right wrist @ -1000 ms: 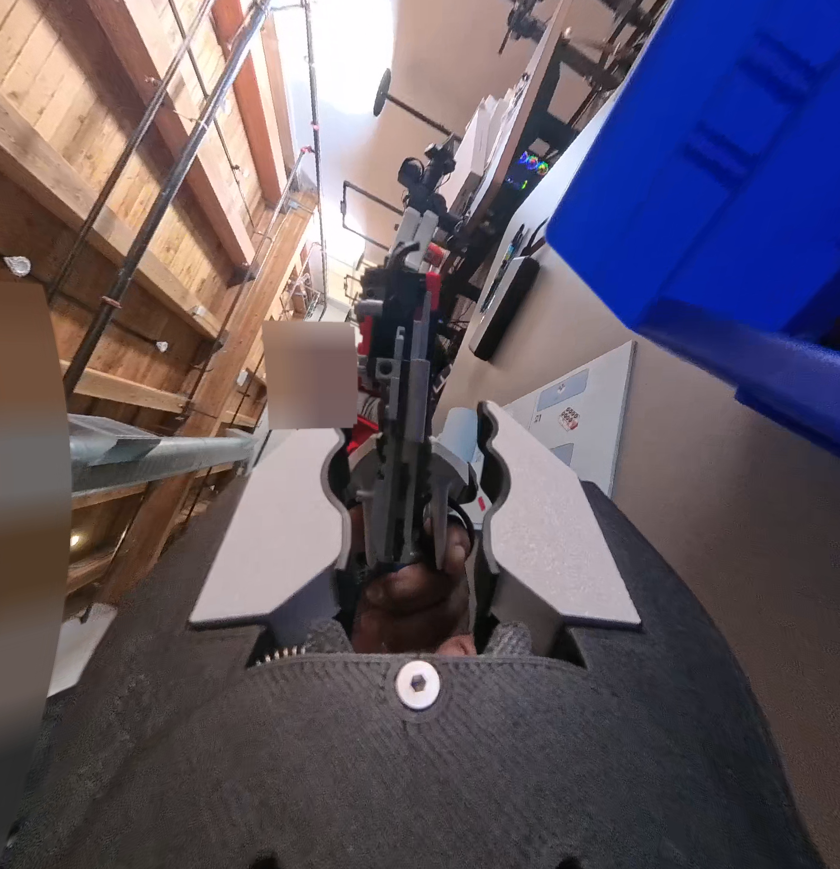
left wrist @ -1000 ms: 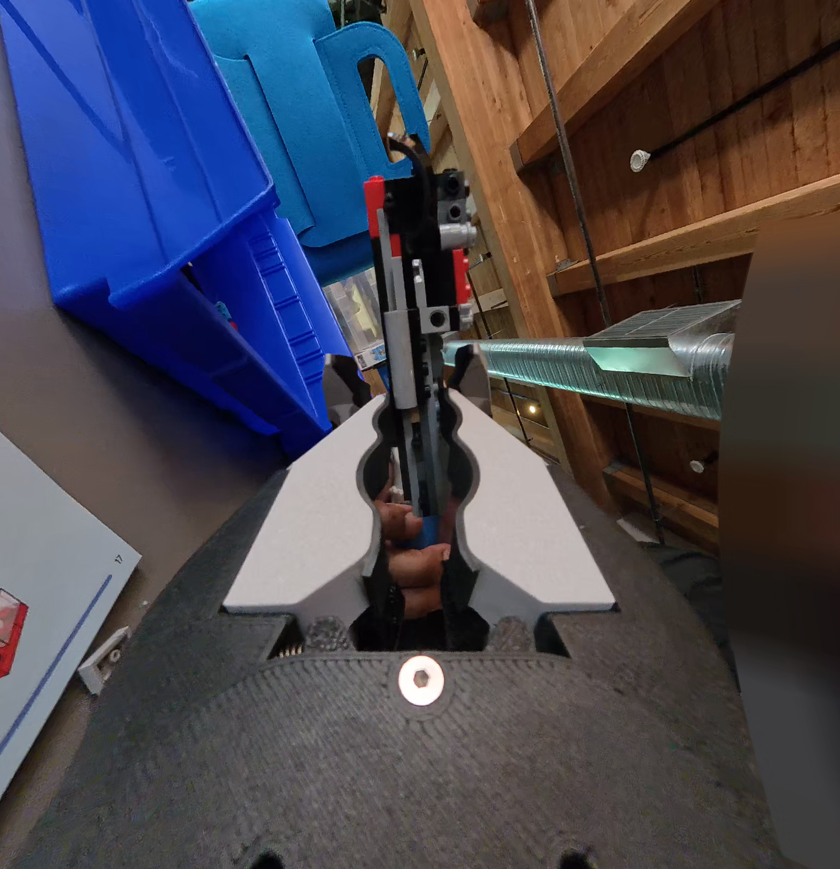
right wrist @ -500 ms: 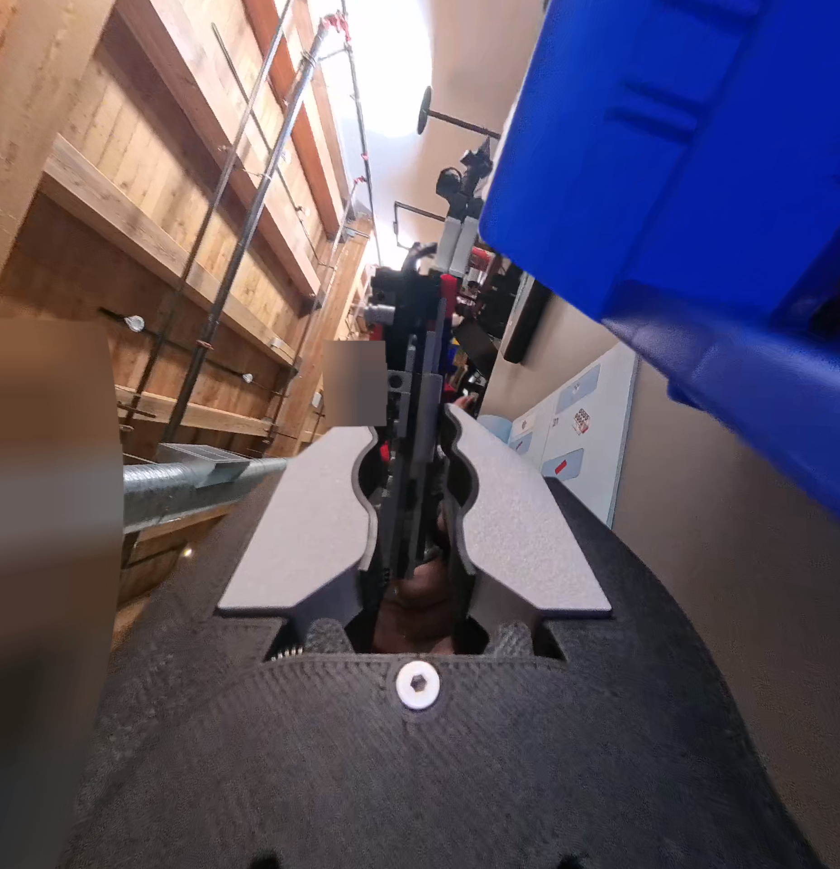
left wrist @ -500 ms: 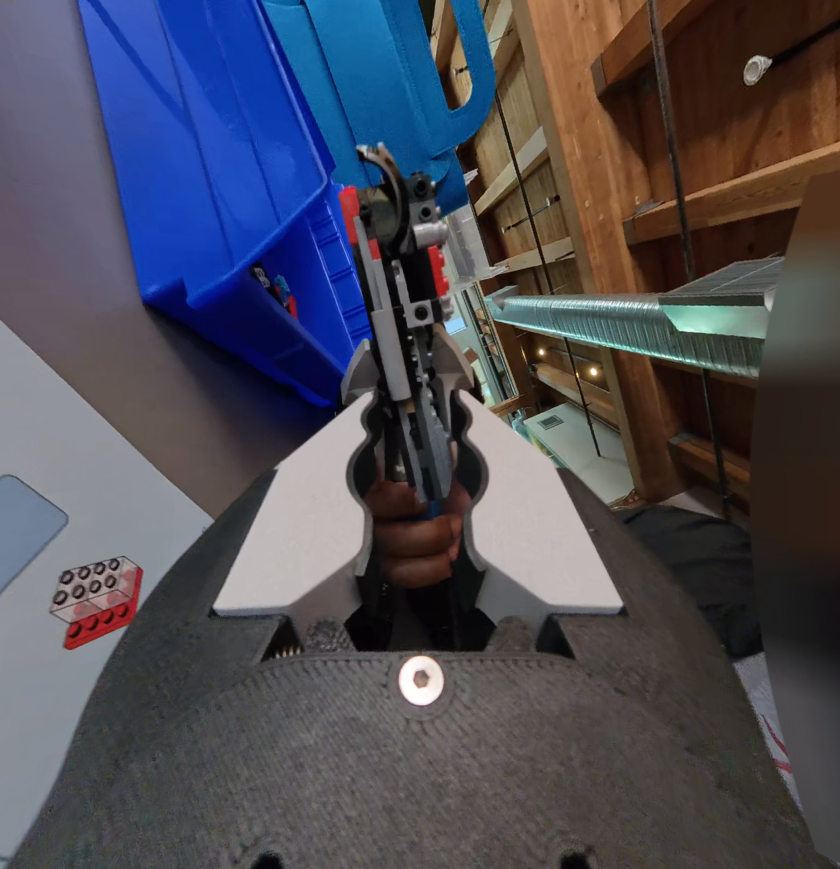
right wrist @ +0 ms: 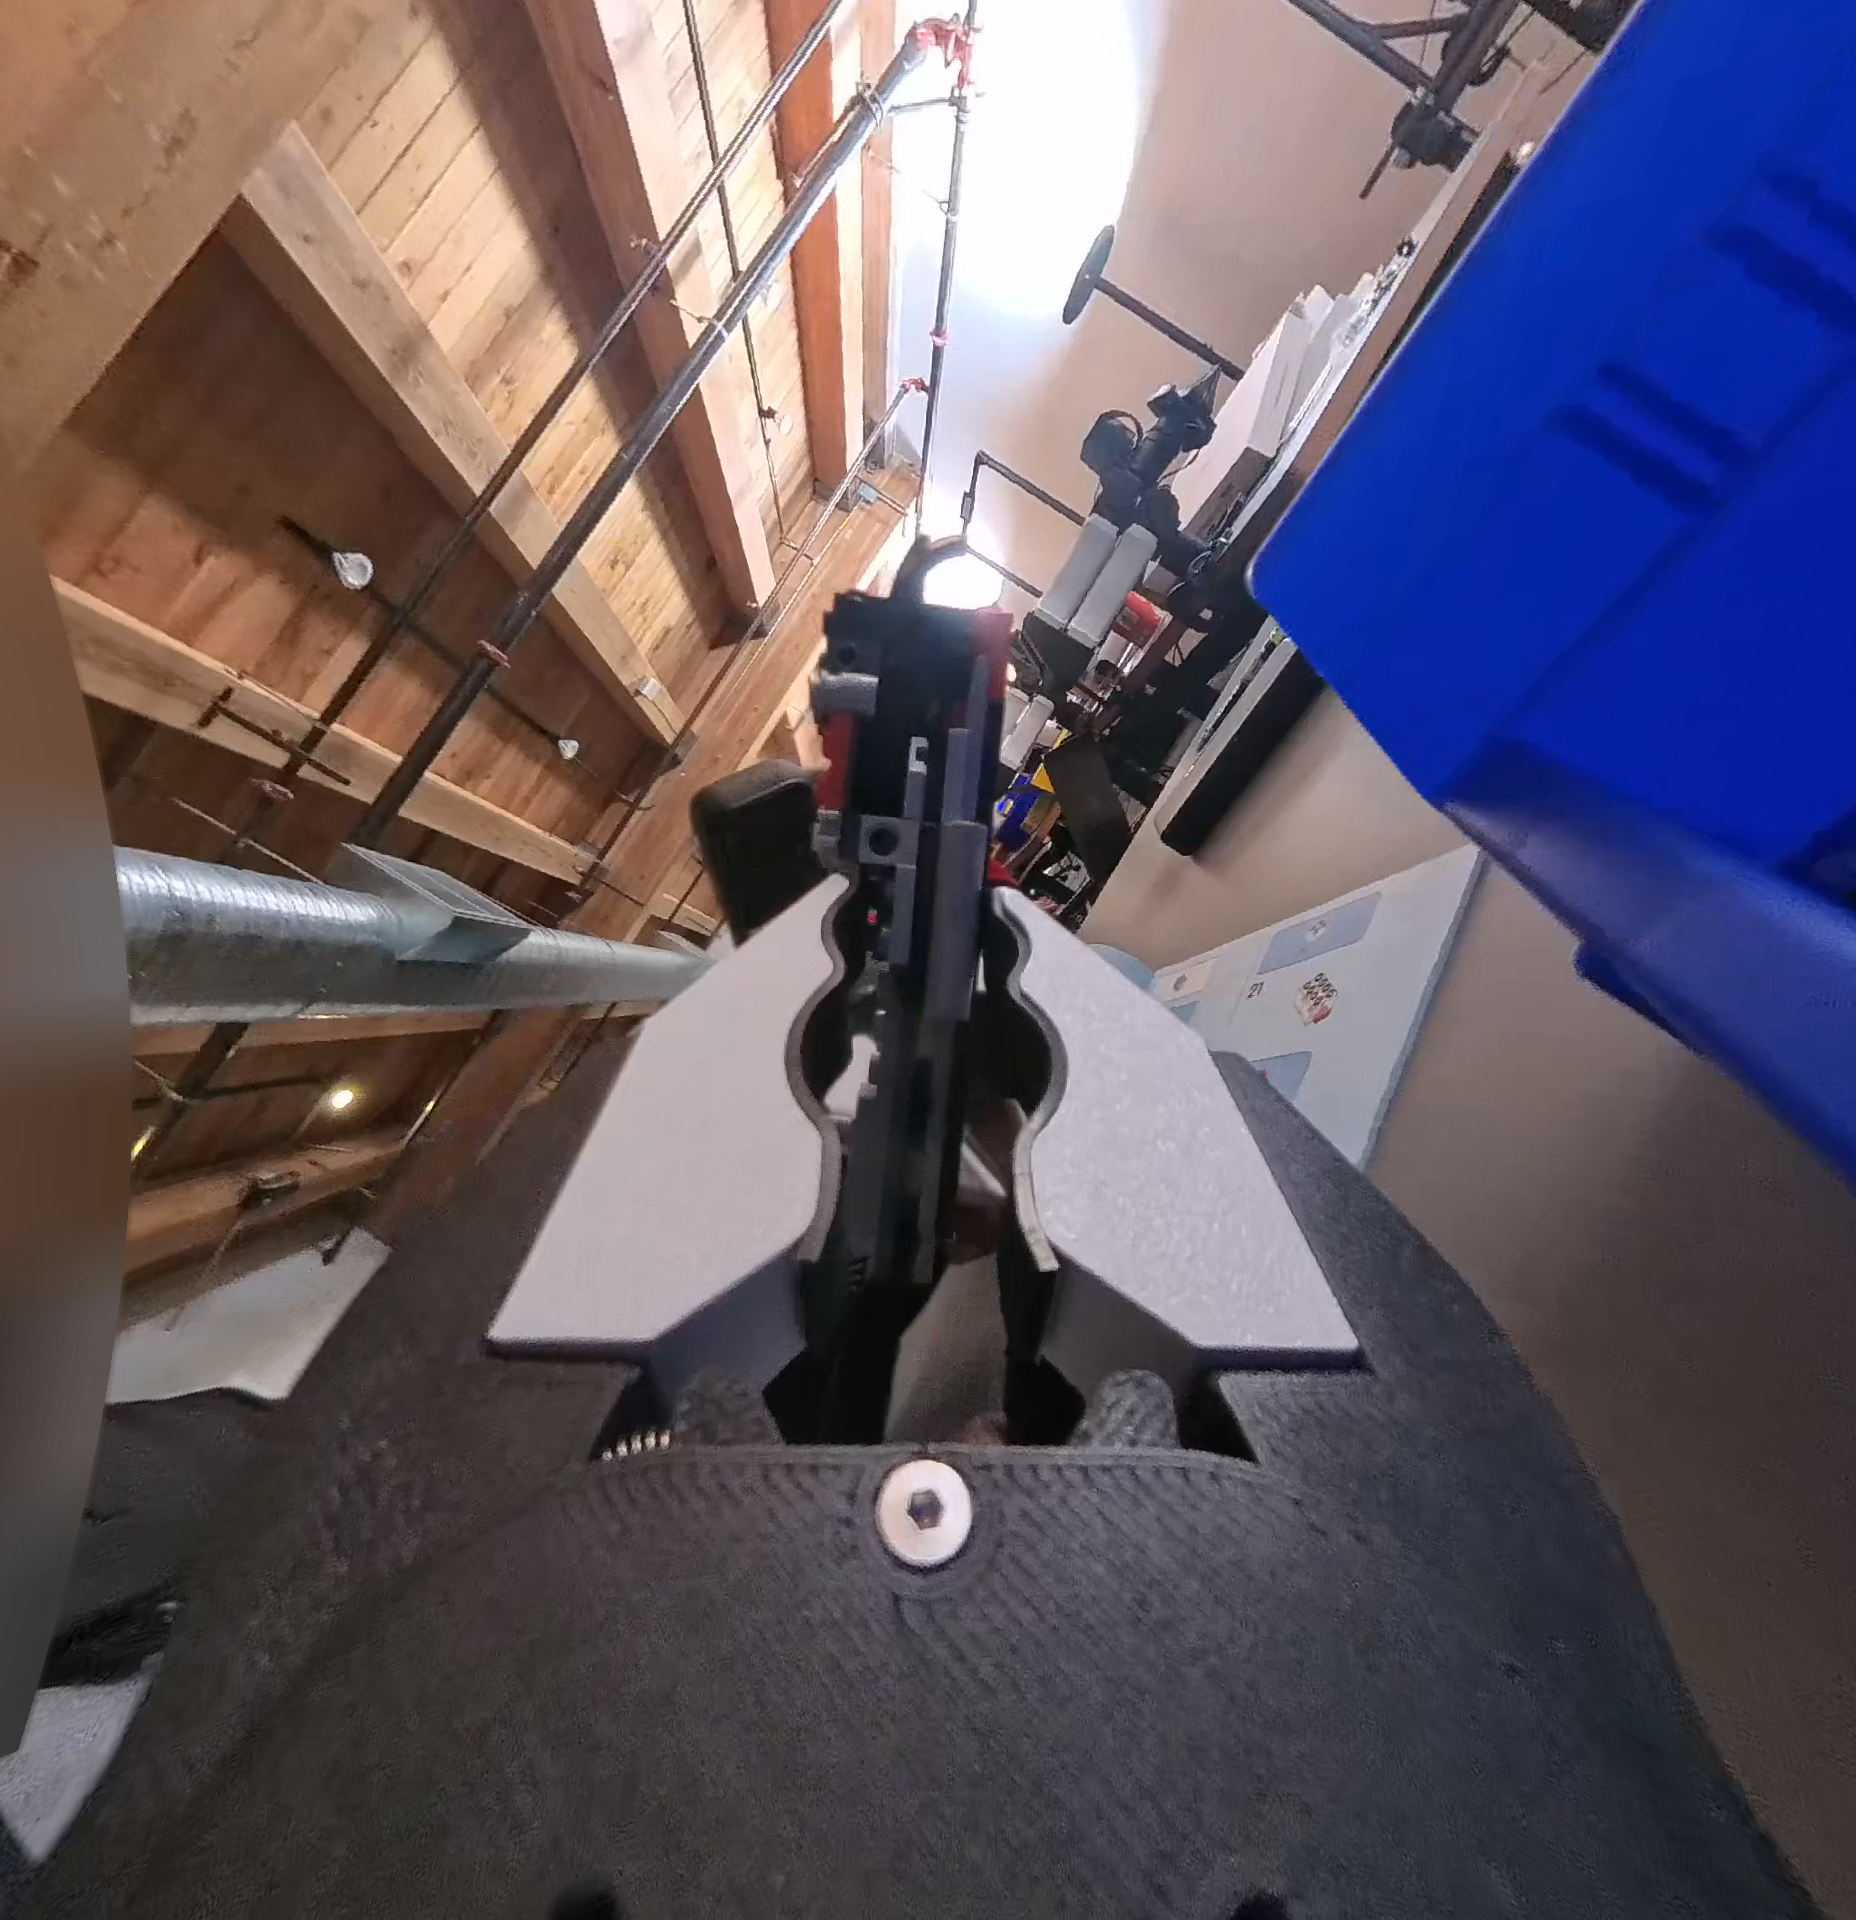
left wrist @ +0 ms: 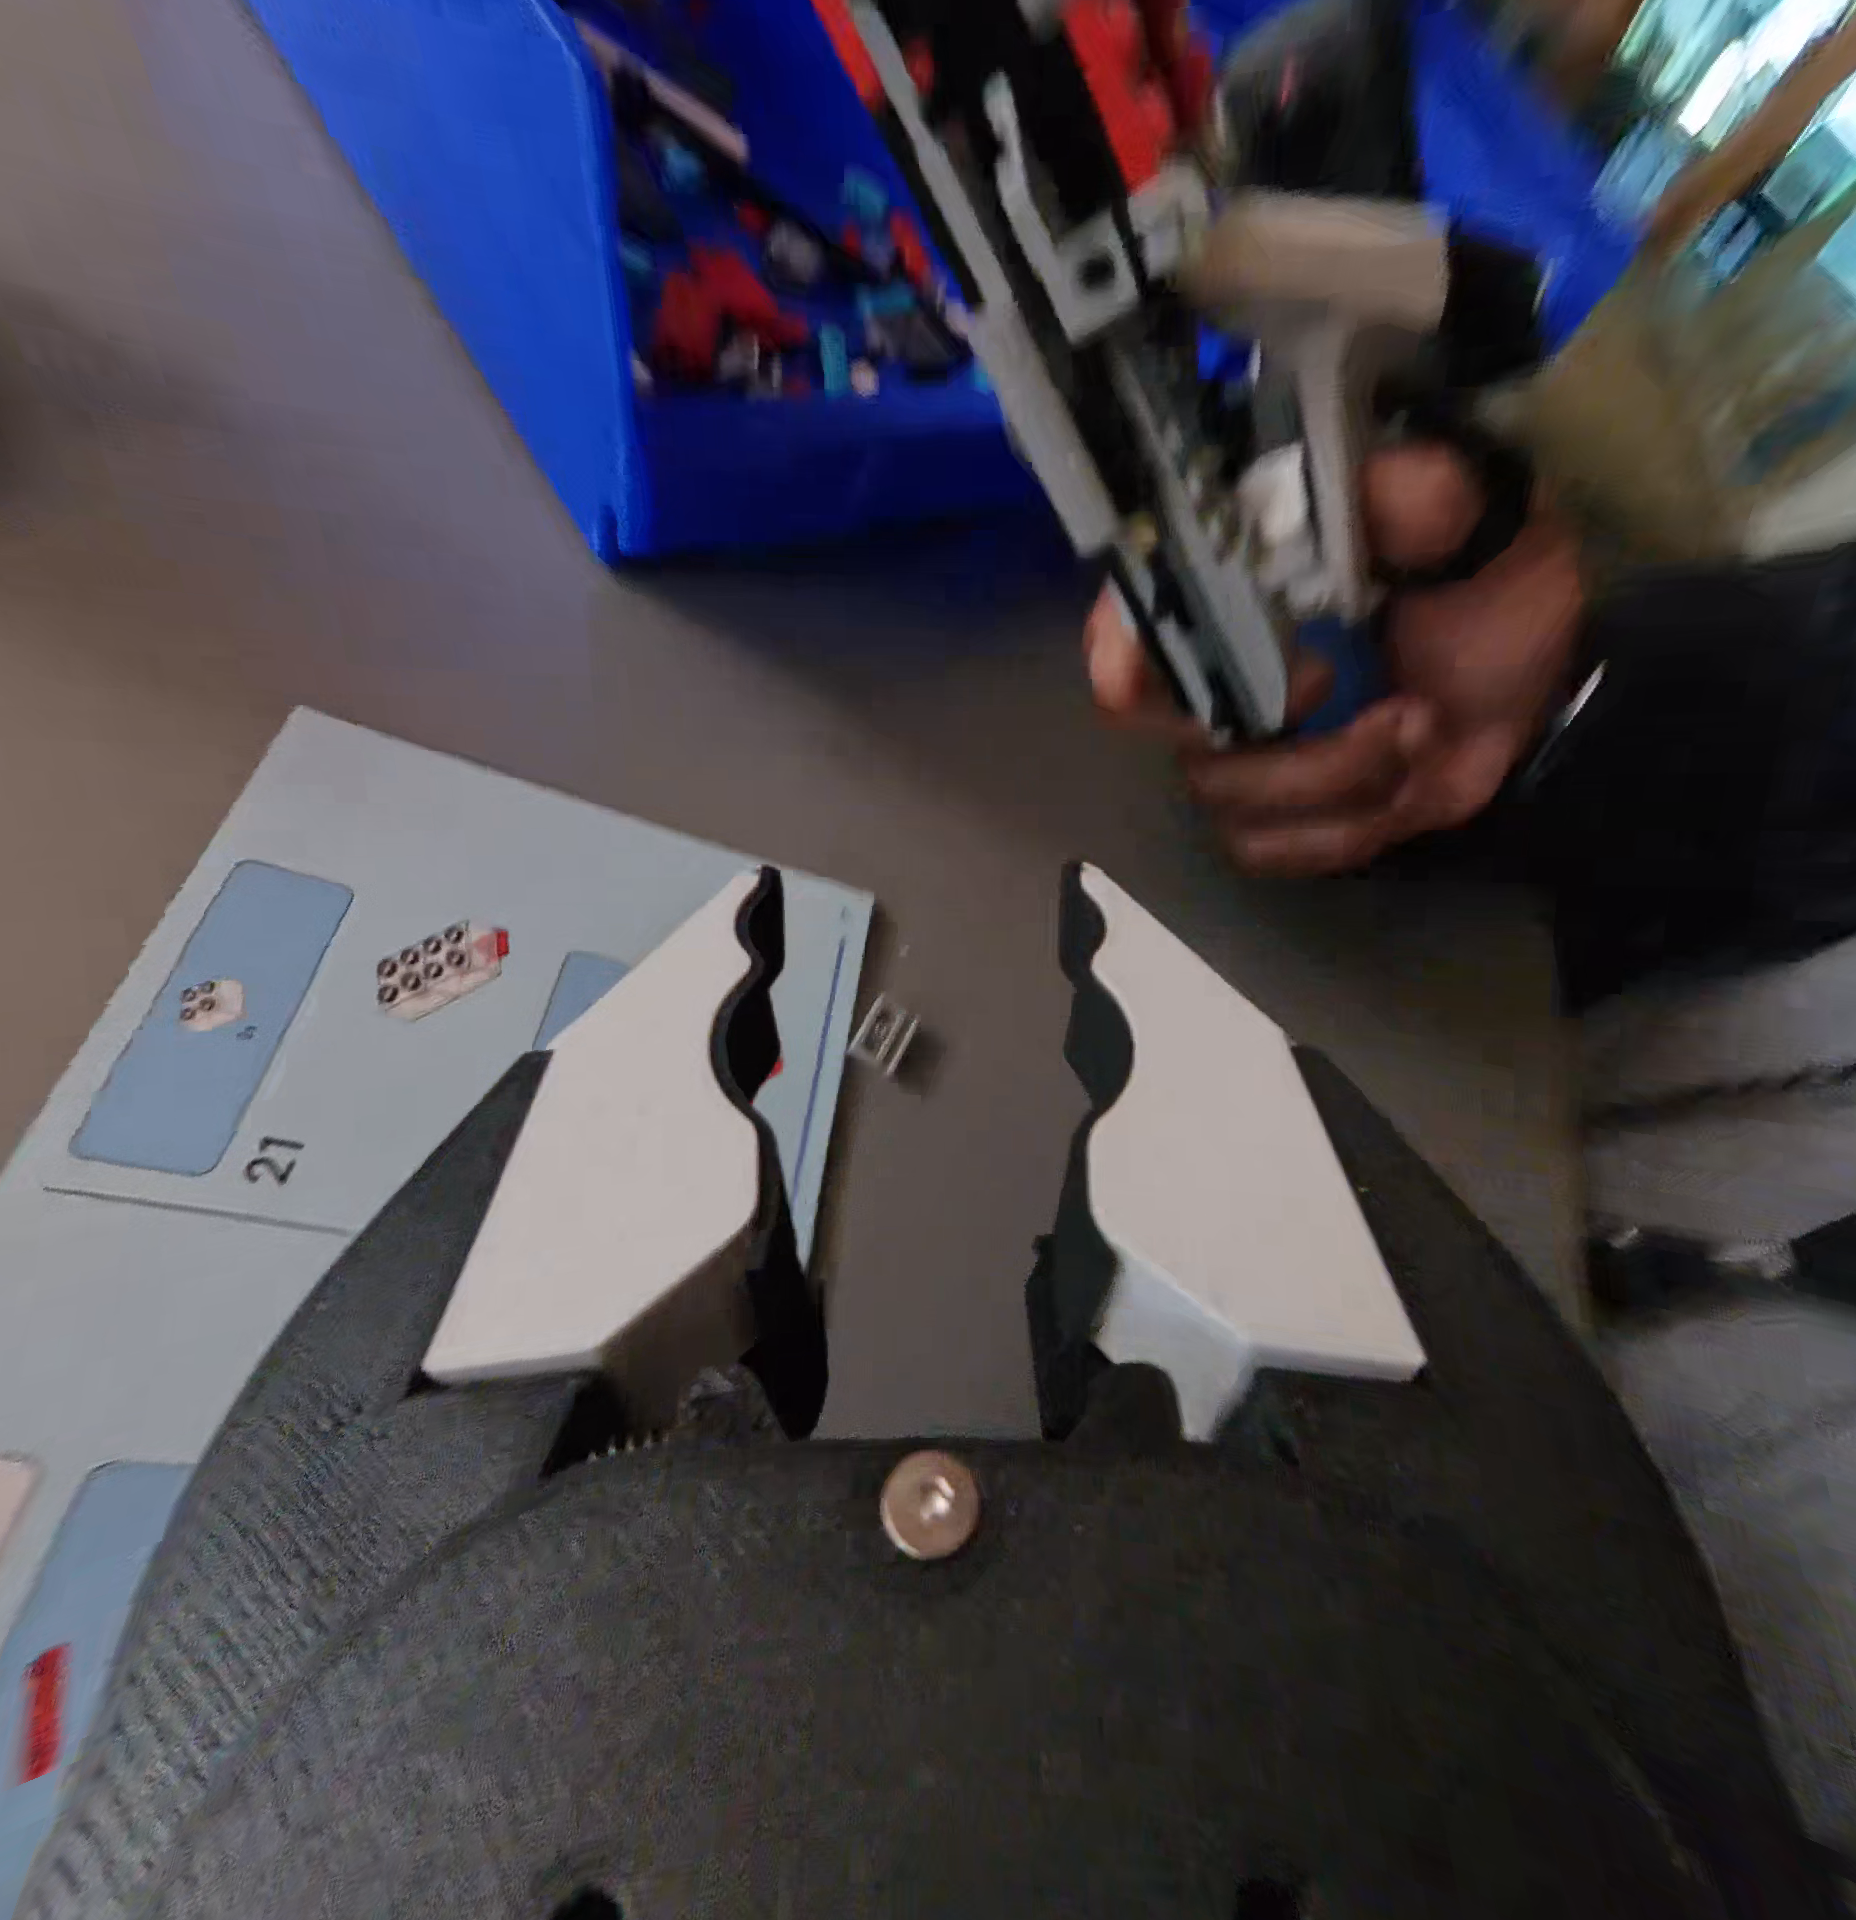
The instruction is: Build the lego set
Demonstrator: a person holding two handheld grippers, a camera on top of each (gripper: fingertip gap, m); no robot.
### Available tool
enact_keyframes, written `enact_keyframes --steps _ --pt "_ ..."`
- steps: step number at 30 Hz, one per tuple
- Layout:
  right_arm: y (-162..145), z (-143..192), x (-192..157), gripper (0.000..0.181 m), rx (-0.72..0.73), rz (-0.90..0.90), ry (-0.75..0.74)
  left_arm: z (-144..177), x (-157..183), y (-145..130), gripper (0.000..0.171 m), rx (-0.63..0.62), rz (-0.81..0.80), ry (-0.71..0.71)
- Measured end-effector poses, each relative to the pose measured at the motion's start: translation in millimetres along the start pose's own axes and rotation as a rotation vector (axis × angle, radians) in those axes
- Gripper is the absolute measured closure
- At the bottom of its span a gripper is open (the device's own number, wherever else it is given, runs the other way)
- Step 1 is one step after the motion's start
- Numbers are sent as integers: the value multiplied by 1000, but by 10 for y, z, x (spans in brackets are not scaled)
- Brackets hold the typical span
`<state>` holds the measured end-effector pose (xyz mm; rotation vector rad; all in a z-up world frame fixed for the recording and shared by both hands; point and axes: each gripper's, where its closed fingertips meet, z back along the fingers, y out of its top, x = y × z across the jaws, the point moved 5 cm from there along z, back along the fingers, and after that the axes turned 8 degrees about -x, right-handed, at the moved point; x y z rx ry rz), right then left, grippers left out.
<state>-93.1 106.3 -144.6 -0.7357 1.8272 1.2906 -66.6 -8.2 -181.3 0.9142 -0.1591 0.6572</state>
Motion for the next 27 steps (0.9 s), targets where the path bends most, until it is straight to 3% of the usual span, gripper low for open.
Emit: enact_keyframes --steps 3,7,16,20,23,27 --pt "-14 43 71 160 -13 33 -17 -52 -4 -159 126 -135 -183 81" --pt "-17 65 49 160 -31 63 0 -98 60 -276 134 -216 -342 83" --pt "-46 59 32 159 -57 81 -7 -191 -8 -347 160 -302 -418 182" --pt "-50 50 23 159 -83 141 -36 -223 81 -300 159 -249 -342 75" --pt "-53 46 33 159 -127 233 -99 -192 193 -224 159 -165 -153 -123" --pt "-39 63 47 159 -149 294 -137 -183 194 -200 159 -132 16 -219"
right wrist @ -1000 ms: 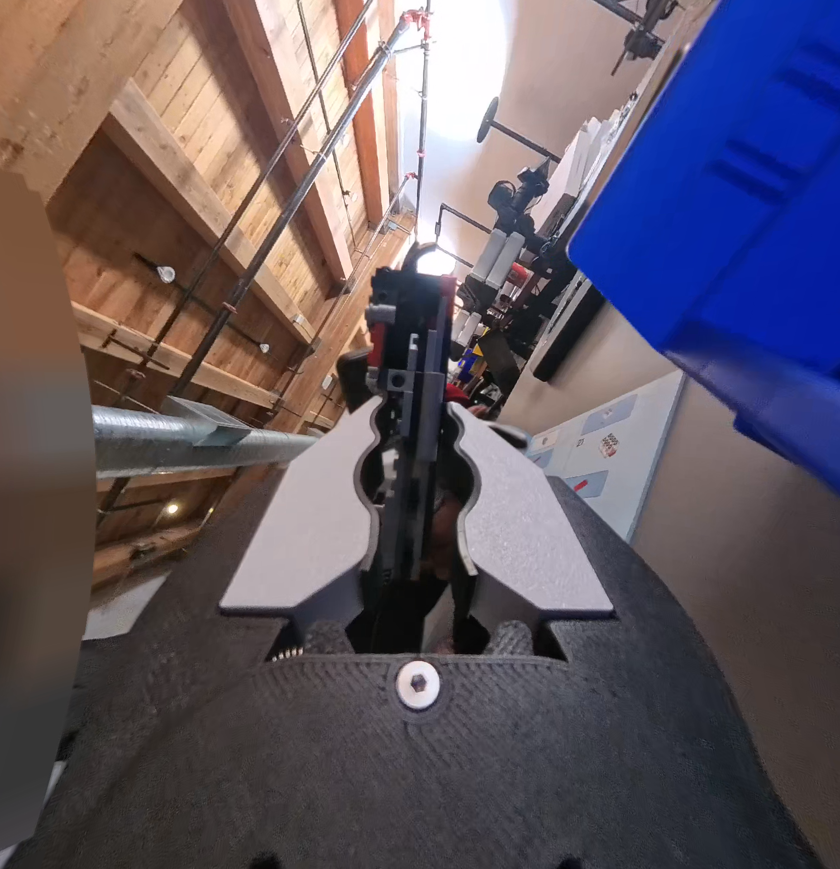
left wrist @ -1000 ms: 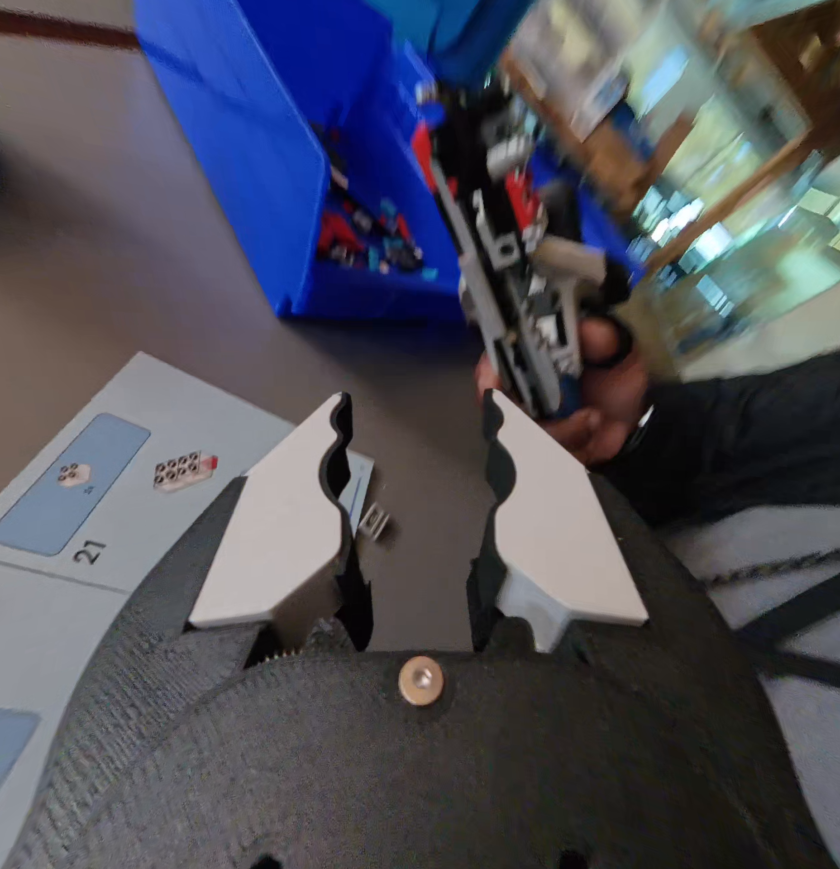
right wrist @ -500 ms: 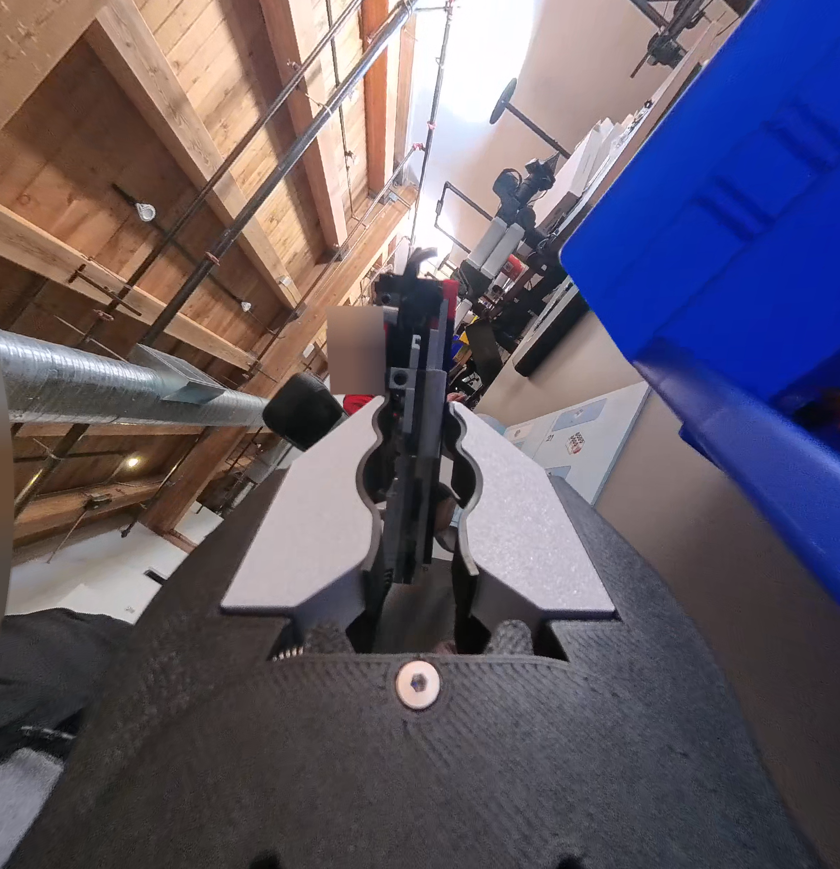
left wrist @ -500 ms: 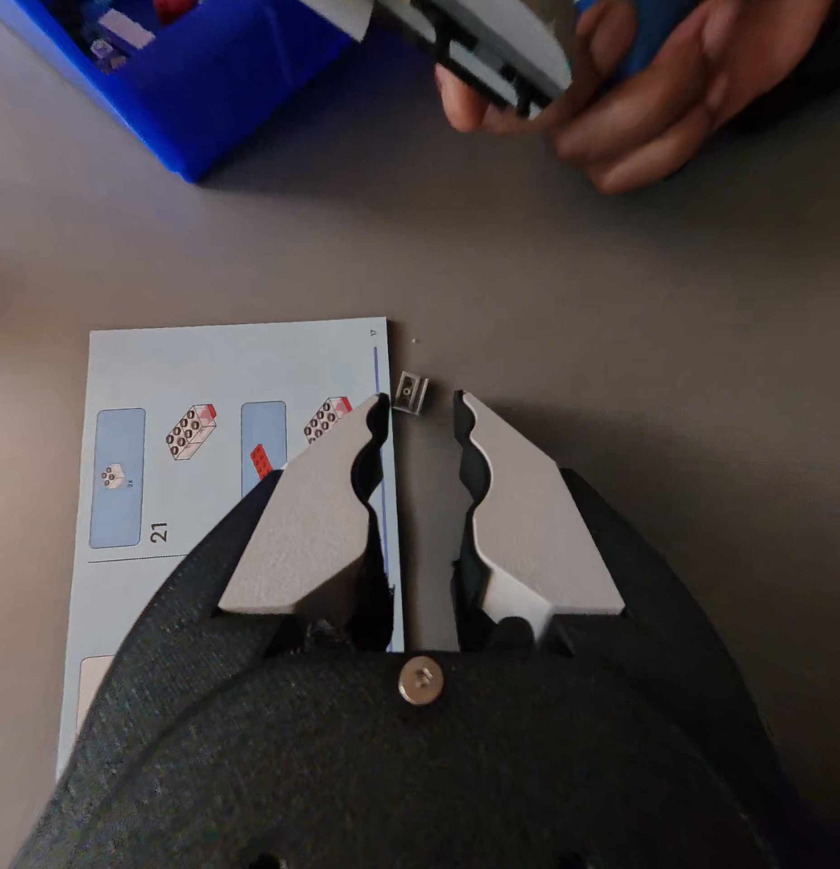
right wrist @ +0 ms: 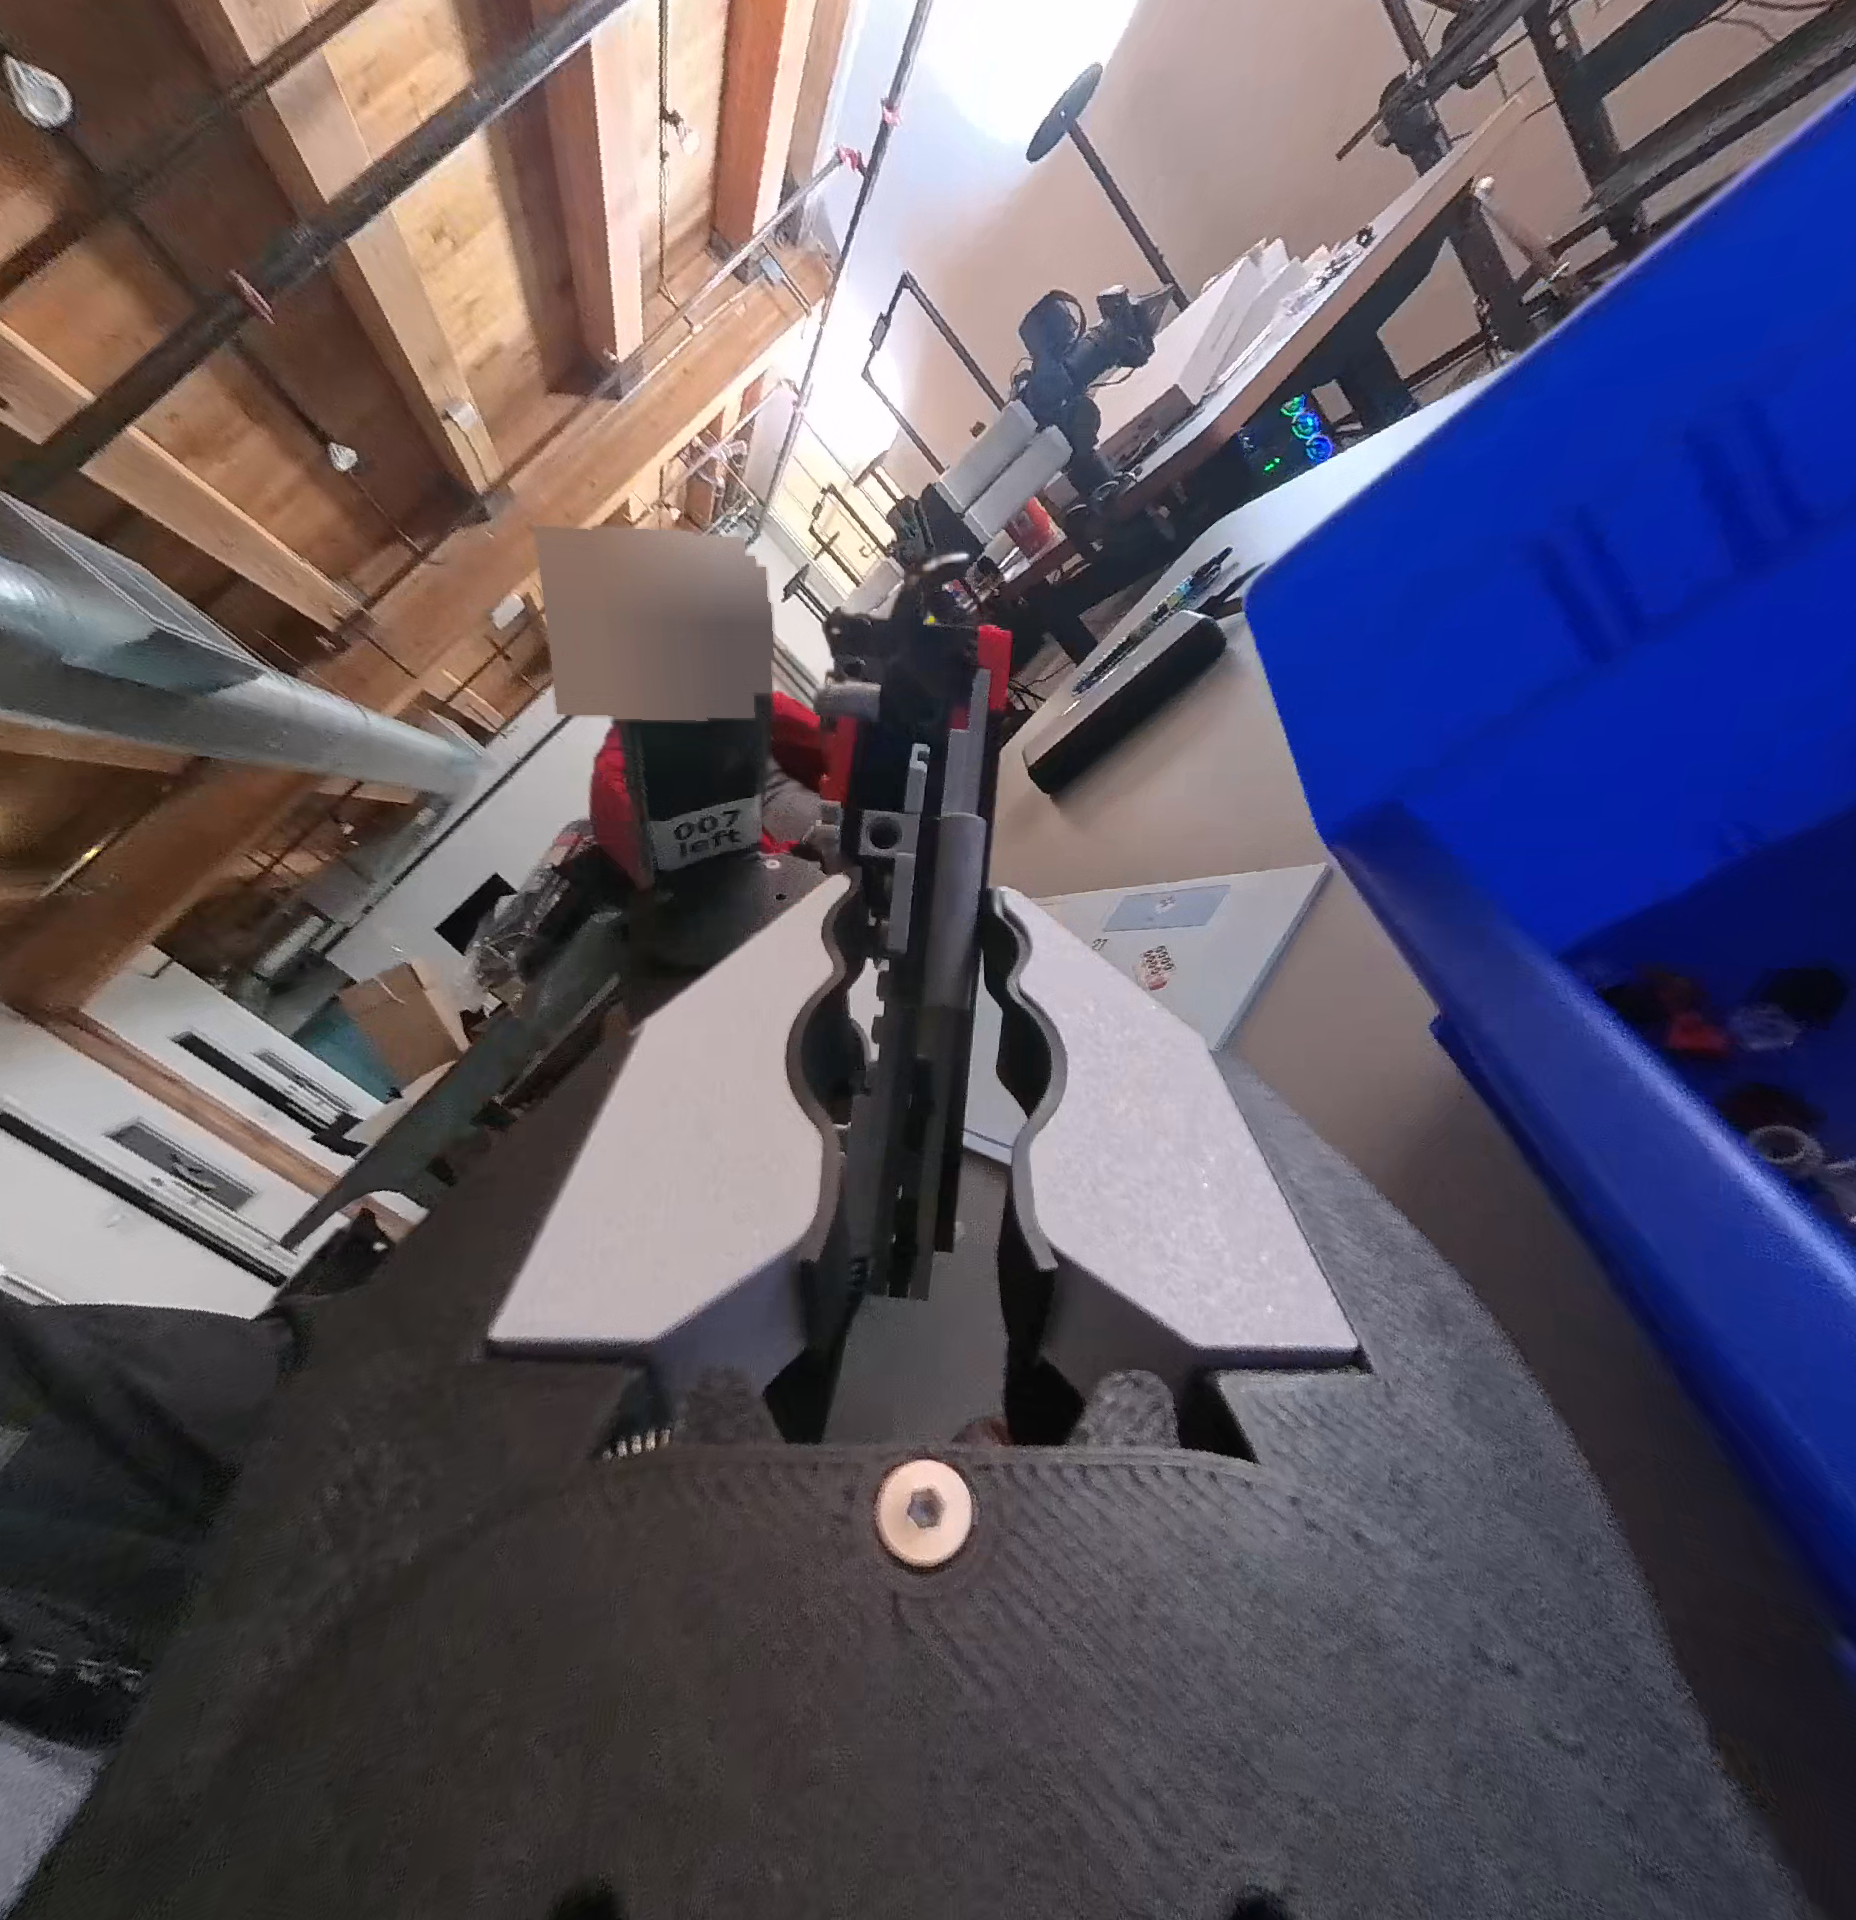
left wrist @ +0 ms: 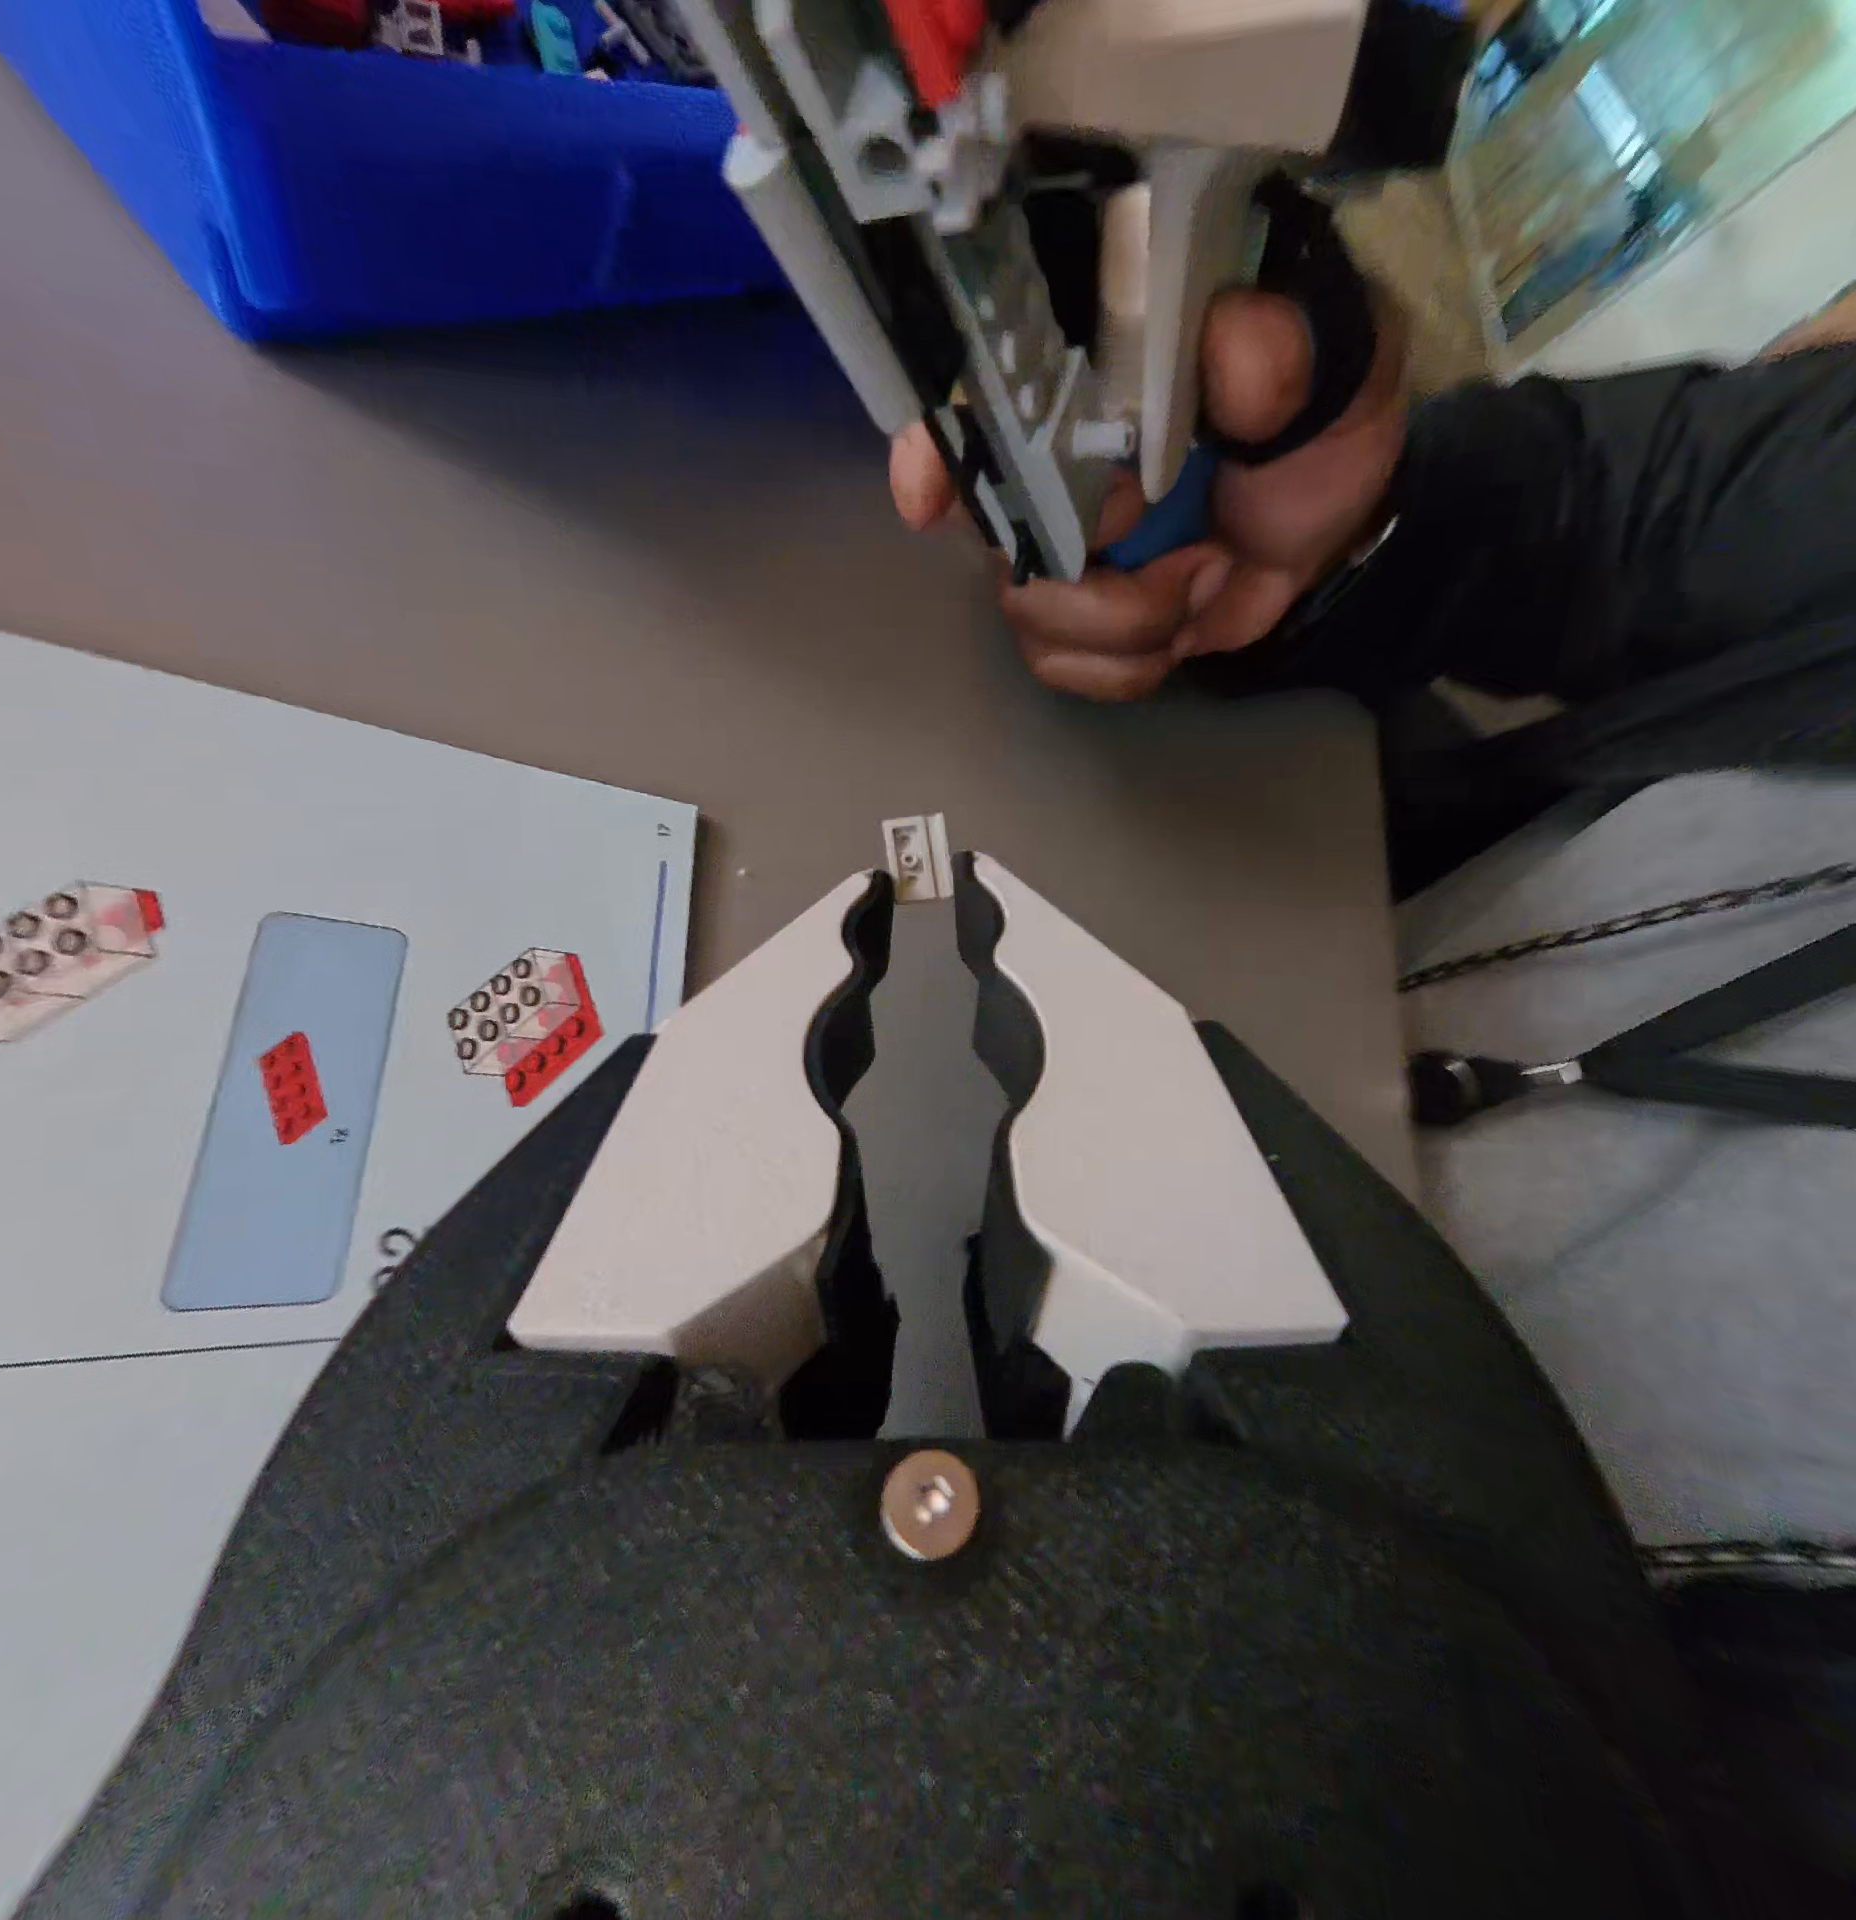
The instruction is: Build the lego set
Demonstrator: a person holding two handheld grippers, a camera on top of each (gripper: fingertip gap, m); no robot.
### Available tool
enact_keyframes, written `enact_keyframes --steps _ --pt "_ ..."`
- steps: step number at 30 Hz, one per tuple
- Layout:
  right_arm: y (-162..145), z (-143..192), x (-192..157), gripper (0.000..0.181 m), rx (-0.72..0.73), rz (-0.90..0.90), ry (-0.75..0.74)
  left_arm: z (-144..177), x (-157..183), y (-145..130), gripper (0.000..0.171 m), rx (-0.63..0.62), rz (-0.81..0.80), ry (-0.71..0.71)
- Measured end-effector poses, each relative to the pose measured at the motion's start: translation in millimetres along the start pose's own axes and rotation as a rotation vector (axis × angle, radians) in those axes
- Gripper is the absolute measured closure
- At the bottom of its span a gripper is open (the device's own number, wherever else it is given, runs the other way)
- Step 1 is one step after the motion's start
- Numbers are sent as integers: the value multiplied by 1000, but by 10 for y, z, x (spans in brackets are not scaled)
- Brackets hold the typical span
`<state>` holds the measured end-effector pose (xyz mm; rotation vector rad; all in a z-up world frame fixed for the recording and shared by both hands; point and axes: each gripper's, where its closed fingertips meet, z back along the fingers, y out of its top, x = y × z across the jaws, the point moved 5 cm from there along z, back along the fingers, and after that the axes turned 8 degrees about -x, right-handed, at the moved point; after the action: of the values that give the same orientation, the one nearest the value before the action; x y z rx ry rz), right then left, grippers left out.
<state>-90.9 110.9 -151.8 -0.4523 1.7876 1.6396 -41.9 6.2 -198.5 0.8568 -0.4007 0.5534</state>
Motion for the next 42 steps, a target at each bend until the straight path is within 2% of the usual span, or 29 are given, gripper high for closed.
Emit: enact_keyframes --steps 2,6,15,19,23,30,35,38,40,42 --pt "3 2 8 159 -1 10 -9 -1 25 23 159 32 71 -75" --pt "-20 -19 -20 159 -22 78 -31 -17 22 29 159 47 126 -115" --pt "14 5 16 159 -18 126 -68 -39 15 67 157 73 141 -111" --pt "23 14 29 159 -13 121 -71 7 28 98 153 84 96 -75" --pt "23 11 37 159 -14 117 -71 -29 10 41 146 -1 -16 55" --pt "45 30 65 159 -3 86 -65 -296 47 13 136 -111 -274 238" --pt "52 37 76 159 1 74 -63 -395 95 -5 138 -154 -382 280" --pt "55 40 83 159 3 67 -62 -423 75 -7 151 -168 -421 326" --pt "56 41 84 159 4 66 -62 -412 61 2 156 -163 -398 324" --pt "53 39 81 159 2 69 -63 -376 99 27 155 -115 -325 233"
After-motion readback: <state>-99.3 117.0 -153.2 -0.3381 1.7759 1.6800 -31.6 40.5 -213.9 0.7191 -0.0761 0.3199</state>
